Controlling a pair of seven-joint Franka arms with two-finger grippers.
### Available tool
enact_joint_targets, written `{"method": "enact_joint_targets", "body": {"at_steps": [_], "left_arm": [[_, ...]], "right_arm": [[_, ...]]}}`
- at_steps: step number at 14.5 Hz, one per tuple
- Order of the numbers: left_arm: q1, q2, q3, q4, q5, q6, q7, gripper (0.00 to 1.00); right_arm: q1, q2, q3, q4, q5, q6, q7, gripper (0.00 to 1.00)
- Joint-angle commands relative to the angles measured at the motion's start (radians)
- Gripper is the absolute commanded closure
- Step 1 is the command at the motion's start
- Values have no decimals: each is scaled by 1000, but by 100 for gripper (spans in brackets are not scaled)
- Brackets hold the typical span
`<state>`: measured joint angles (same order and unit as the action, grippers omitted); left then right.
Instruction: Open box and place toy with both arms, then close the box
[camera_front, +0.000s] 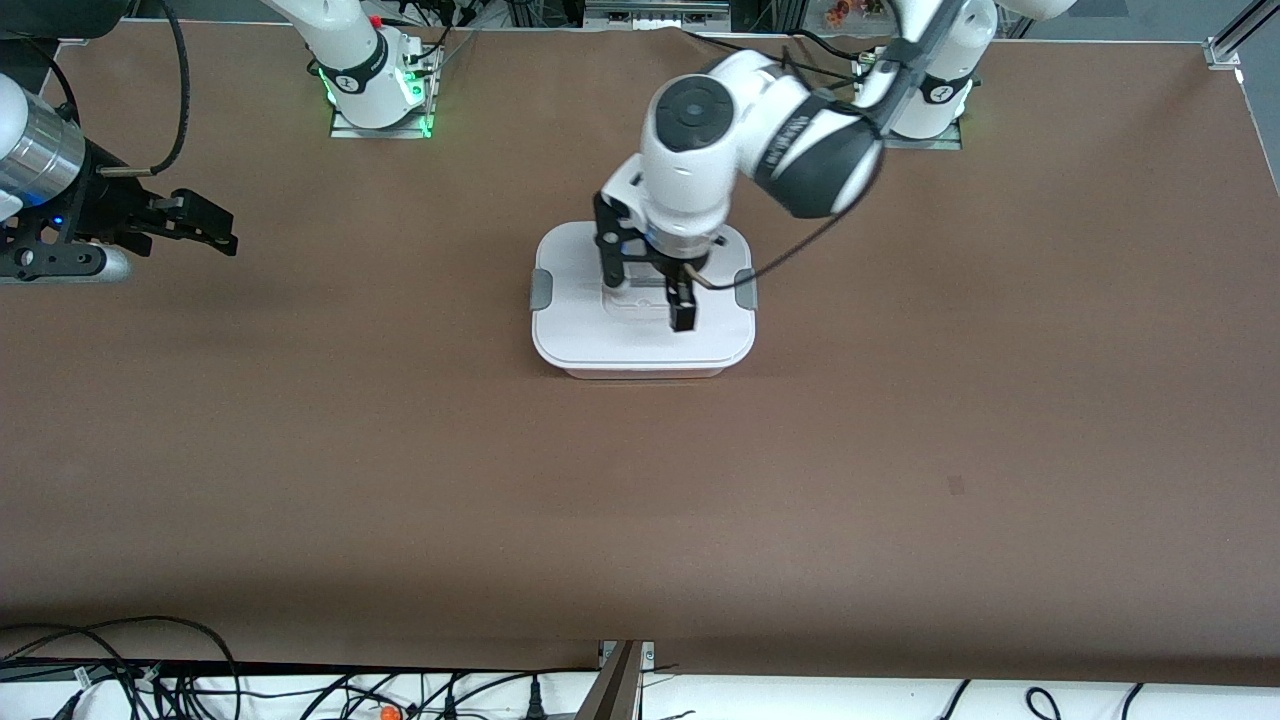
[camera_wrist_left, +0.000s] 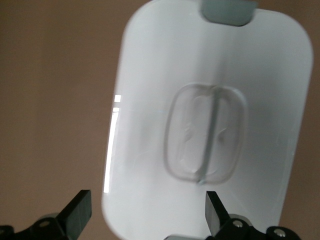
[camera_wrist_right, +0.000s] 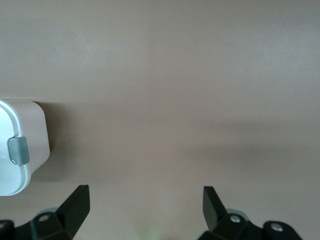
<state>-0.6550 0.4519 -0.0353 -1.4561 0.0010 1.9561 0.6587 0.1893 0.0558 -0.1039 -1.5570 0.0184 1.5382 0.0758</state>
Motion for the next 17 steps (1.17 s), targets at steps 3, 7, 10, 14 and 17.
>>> {"method": "enact_joint_targets", "body": {"at_steps": [3,7,10,14,17], "left_arm": [[196,-117,38,-21,-41,-3,-1,0],[294,-194,163,-27,-44,-6,-7,0],[392,-225,166,-27,-42,-54,-40,0],[494,-274,205,-27,-42,-167,-241,0],[546,-312,209,-27,-42,-285,-350,0]], "right_arm": [[-7,-1,7,9,-12,-15,7,0],[-7,-1,7,11,-12,-13,9,0],[-7,-1,7,9,-12,-15,9,0],[-7,-1,7,11,-12,-15,9,0],[-7,-1,7,11,-12,-15,9,0]]}}
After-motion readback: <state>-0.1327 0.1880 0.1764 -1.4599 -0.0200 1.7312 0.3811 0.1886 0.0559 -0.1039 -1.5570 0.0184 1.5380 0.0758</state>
